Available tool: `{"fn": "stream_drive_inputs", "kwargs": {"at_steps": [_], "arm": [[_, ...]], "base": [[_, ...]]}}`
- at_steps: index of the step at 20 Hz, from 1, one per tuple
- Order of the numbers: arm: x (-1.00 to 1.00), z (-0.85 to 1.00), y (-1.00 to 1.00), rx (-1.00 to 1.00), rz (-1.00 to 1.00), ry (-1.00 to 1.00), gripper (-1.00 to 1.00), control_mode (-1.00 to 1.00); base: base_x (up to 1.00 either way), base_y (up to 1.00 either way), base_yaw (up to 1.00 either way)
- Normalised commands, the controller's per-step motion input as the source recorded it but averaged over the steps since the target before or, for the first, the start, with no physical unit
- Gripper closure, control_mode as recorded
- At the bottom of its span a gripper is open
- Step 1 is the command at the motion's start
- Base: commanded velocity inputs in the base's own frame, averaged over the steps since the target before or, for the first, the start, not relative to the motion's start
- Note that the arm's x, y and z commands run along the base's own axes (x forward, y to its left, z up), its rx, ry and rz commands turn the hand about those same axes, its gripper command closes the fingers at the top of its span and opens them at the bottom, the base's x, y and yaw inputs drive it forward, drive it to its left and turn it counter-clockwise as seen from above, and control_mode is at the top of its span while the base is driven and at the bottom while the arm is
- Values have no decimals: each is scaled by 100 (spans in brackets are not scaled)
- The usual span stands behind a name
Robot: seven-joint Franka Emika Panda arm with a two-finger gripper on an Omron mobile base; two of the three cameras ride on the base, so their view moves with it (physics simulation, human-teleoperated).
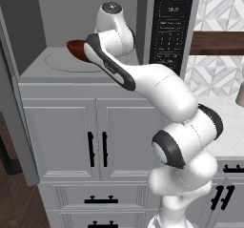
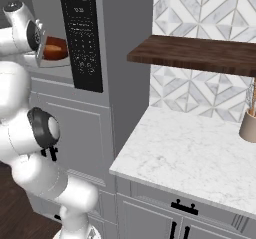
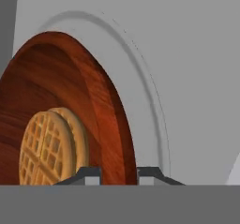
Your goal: Open the microwave, place the bowl with waffle inside the microwave, then close the microwave door and turn it on.
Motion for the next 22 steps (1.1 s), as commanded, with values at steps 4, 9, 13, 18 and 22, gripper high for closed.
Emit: {"fn": "stream_drive_inputs", "kwargs": {"at_steps": [4,9,13,18,22], "arm": [[76,-41,26,-2,-10,0,100,-100],[53,-47,29,-3,-9,2,100,-100],[16,-49,33,-5,-11,0,-100,-100],[-15,-50,4,-1,-8,-16,-100,-100],[-84,-20,29,-1,-1,-50,-100,-100]], "base": [[0,0,0],[0,0,0],[0,0,0],[0,0,0],[0,0,0]]}}
